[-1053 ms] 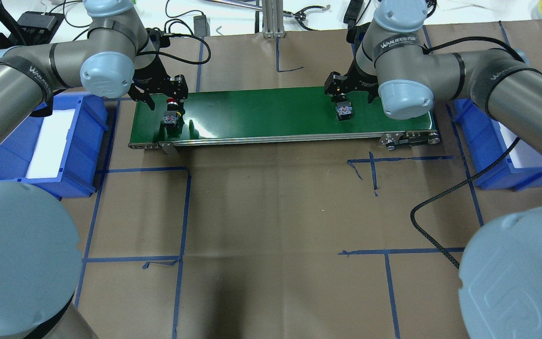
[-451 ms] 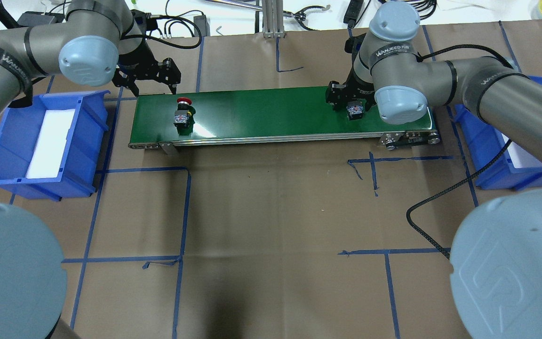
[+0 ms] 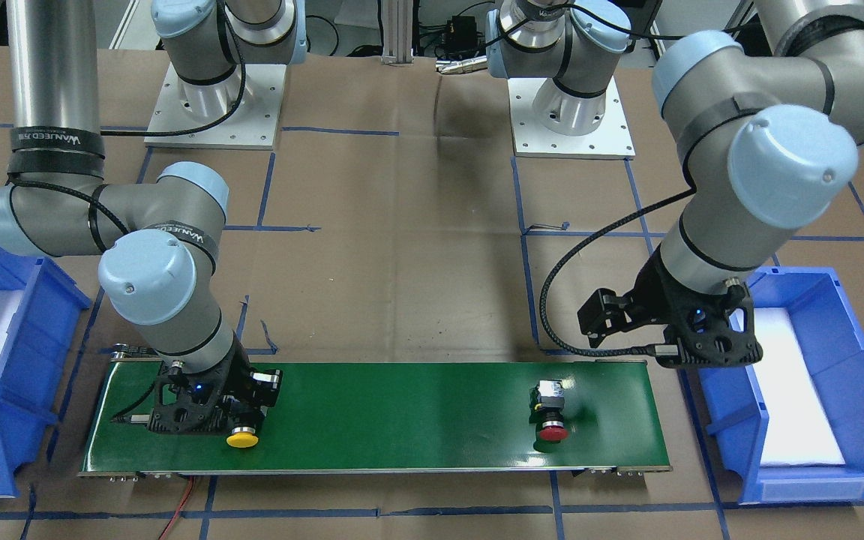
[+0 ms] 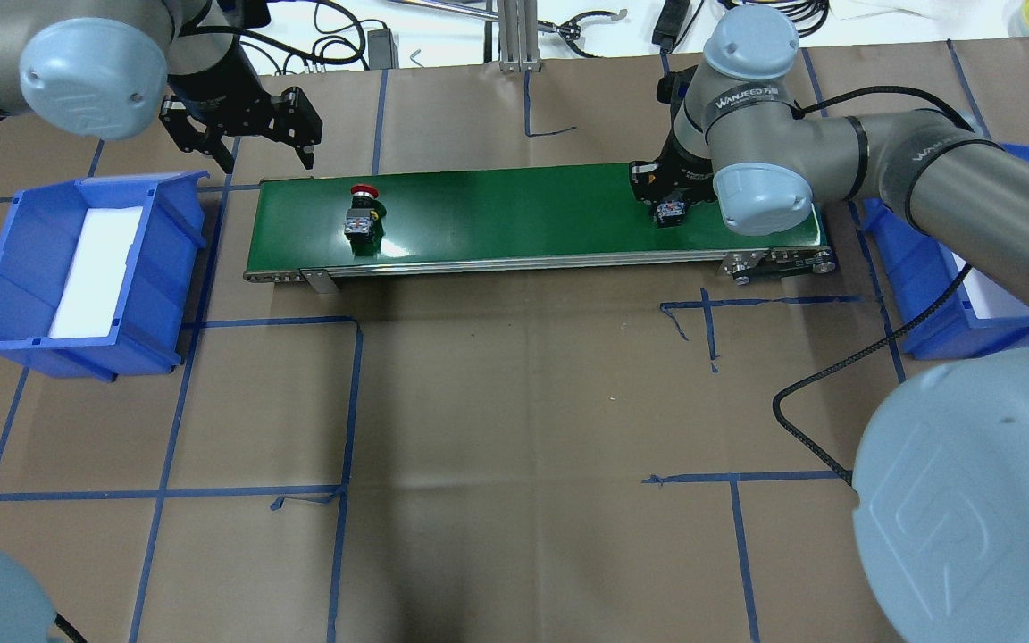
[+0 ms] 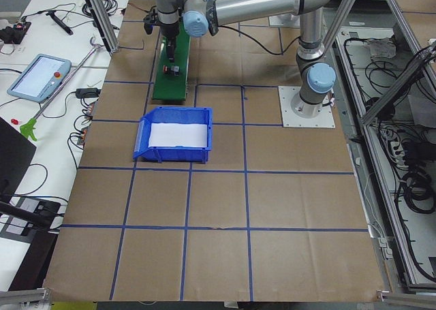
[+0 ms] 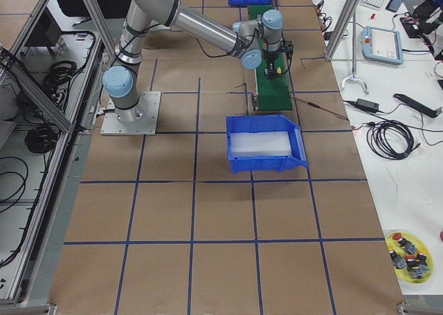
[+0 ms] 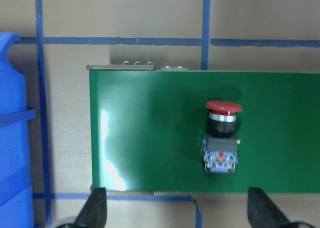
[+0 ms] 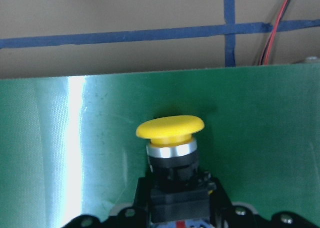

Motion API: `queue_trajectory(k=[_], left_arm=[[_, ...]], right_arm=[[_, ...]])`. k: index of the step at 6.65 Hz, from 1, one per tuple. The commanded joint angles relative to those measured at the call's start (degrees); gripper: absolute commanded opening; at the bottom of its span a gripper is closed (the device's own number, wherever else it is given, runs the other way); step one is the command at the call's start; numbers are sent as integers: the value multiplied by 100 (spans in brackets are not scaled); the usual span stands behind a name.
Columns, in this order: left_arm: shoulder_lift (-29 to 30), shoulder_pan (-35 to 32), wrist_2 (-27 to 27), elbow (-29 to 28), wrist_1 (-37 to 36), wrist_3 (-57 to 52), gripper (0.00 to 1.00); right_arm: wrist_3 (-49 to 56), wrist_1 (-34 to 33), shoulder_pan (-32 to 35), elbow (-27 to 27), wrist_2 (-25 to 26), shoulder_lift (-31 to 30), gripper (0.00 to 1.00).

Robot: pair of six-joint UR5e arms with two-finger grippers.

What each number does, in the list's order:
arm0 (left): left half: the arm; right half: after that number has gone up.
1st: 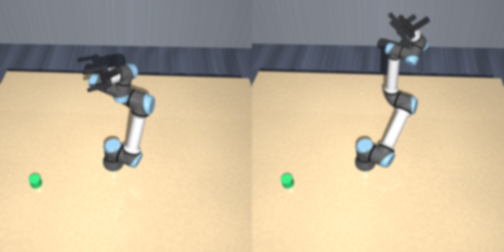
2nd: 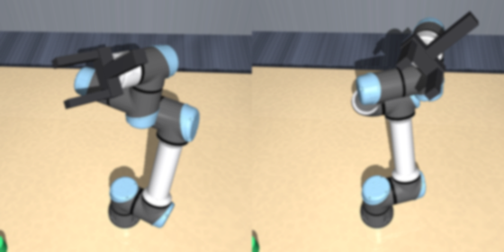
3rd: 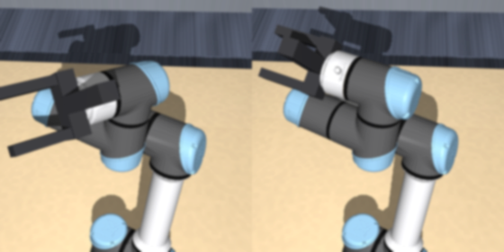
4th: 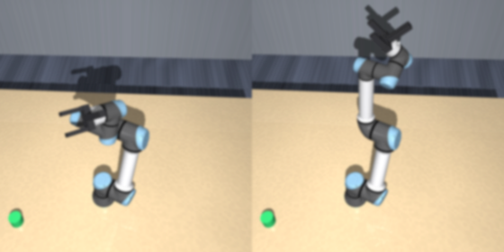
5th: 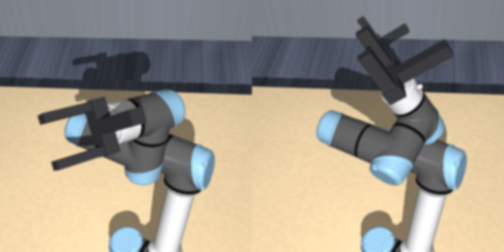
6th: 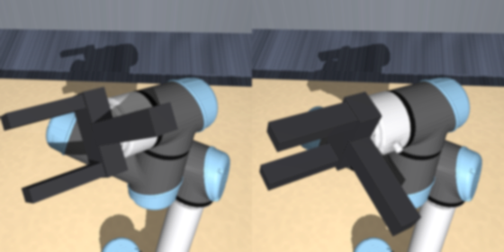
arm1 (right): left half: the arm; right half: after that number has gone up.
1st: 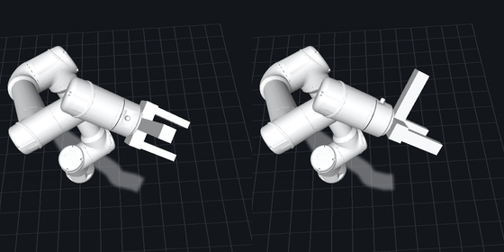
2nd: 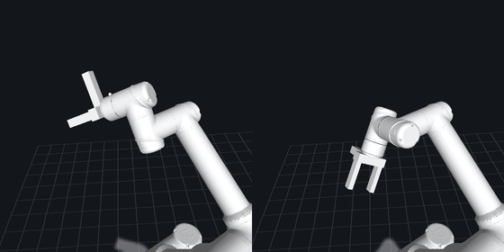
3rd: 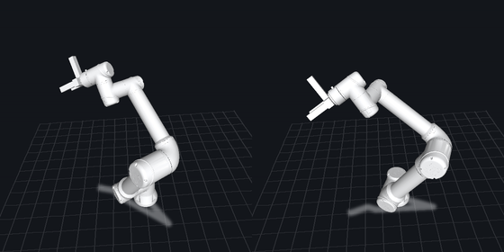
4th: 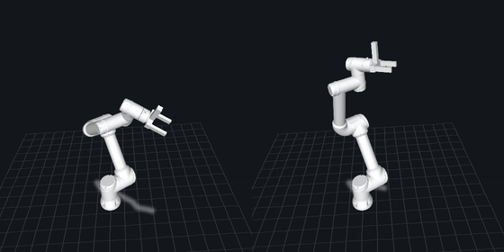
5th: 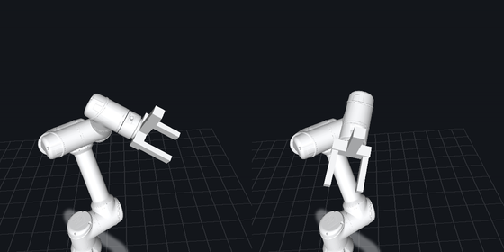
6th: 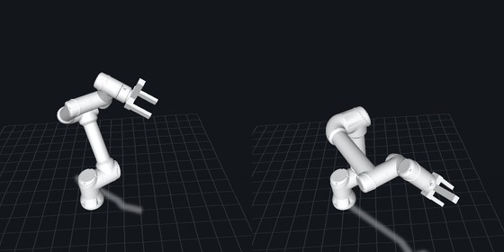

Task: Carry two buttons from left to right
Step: 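Raise the open left gripper while the right lifts the yellow button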

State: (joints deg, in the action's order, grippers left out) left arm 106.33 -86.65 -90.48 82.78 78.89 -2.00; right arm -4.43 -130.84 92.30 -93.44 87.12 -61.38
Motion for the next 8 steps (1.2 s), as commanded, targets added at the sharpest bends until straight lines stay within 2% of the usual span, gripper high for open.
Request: queue_trajectory(k=[1,3,5,7,8], left_arm=[[-732,-36,13,124,755,156,100],[-1253,-36,22,264,1207,164,100],[-1526,-36,13,632,1165,156,100],[-1483,-36,22,643,1120,164,100],[-1483,-36,22,643,1120,164,100]], right_arm=[[414,67,-63,36,444,-84,1],[774,924,-333,438,499,-495,0],[1949,1987,-1297,651,403,-1144,0],[3397,2124,-2474,616,394,-1498,0],[3787,2124,-2941,608,350,-1464,0]])
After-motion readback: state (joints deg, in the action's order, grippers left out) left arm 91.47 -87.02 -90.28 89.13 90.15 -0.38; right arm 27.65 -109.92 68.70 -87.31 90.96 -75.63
